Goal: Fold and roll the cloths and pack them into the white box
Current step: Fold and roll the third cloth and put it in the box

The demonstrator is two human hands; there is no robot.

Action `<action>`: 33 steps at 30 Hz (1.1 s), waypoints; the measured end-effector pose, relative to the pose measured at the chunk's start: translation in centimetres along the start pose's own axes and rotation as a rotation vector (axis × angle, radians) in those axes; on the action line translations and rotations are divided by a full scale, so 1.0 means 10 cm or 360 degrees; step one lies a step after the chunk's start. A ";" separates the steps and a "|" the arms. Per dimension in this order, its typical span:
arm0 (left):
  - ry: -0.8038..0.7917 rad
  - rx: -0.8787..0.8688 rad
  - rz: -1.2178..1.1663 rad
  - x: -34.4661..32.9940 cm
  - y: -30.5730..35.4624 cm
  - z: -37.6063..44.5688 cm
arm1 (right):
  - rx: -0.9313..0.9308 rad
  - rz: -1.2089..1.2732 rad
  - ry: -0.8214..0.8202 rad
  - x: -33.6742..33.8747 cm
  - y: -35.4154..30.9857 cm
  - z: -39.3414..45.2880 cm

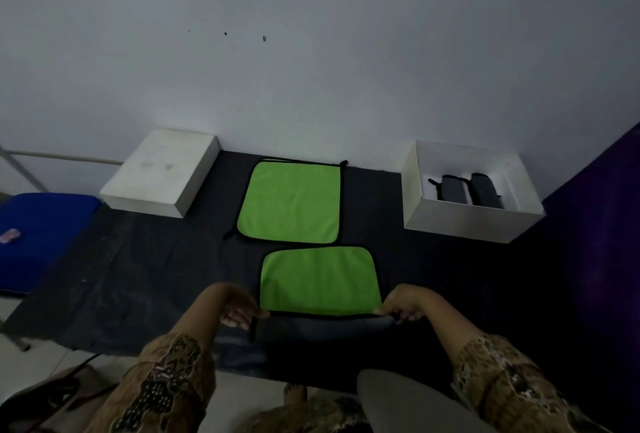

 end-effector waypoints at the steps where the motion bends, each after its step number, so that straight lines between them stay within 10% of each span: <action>1: 0.0125 -0.0104 -0.0023 0.04 0.04 0.03 | 0.0084 -0.0005 0.0135 0.05 -0.02 0.02; 5: 0.0695 -0.0578 -0.0291 0.25 0.15 0.14 | 0.0389 0.0454 0.0609 0.26 -0.16 0.05; 10: 0.0949 -0.0742 -0.0371 0.36 0.21 0.27 | 0.0473 0.1297 0.0517 0.41 -0.41 0.13; 27: 0.1198 -0.0843 -0.0476 0.62 0.45 0.72 | 0.0249 0.1277 0.0985 0.48 -0.58 0.75; 33: 0.1875 -0.0891 0.0151 0.34 0.51 0.61 | 0.0366 0.0617 0.1528 0.28 -0.66 0.66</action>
Point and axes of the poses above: each hand's wrist, its own z-axis towards the middle knuckle, its own x-axis out of the back of the hand, y = z × x, the point moved 2 cm from there along z, towards the middle knuckle, and after that the axes turned 2 degrees about -y, right-handed, at the moved point
